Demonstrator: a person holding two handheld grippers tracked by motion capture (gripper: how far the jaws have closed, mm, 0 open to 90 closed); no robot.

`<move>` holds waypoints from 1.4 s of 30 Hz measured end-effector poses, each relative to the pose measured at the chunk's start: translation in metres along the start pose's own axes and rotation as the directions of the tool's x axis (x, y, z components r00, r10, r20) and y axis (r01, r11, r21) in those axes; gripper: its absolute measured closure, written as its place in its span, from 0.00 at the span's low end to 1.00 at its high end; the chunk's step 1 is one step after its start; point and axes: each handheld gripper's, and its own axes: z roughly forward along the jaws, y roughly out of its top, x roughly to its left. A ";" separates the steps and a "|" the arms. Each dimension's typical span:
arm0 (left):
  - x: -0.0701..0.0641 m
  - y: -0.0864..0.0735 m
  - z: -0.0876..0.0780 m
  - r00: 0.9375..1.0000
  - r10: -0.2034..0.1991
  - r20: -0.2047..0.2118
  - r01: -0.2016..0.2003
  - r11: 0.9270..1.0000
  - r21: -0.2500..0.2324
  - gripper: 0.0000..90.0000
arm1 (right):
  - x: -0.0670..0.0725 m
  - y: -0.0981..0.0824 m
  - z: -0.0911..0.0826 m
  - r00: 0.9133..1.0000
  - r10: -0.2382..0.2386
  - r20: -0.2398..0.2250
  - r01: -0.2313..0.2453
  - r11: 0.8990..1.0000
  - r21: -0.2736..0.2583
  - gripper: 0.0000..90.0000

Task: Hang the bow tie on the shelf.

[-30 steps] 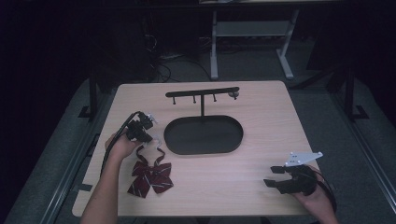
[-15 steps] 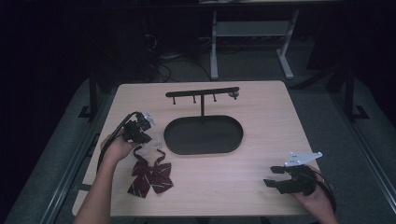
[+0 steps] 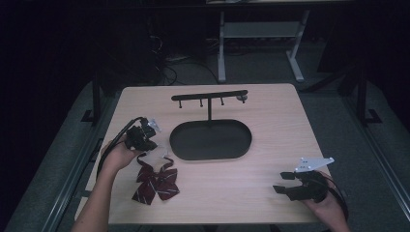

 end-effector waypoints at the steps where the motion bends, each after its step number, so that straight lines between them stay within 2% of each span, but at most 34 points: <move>1: -0.001 0.000 -0.001 1.000 0.003 0.001 -0.003 1.000 -0.003 0.98 | 0.000 0.000 0.000 1.000 -0.003 0.000 0.003 1.000 -0.001 0.41; 16: -0.014 0.001 -0.022 0.998 0.063 0.010 -0.063 0.998 0.005 0.98 | 0.000 0.000 0.001 1.000 0.001 0.005 -0.001 1.000 0.004 0.41; 27: -0.019 -0.002 -0.029 0.997 0.081 0.016 -0.081 0.997 0.016 0.98 | 0.000 0.000 0.000 1.000 0.001 0.007 -0.001 1.000 0.000 0.41; 42: -0.028 -0.002 -0.049 0.993 0.121 0.010 -0.121 0.992 0.018 0.99 | 0.001 0.000 -0.001 1.000 0.002 0.011 -0.002 1.000 0.001 0.41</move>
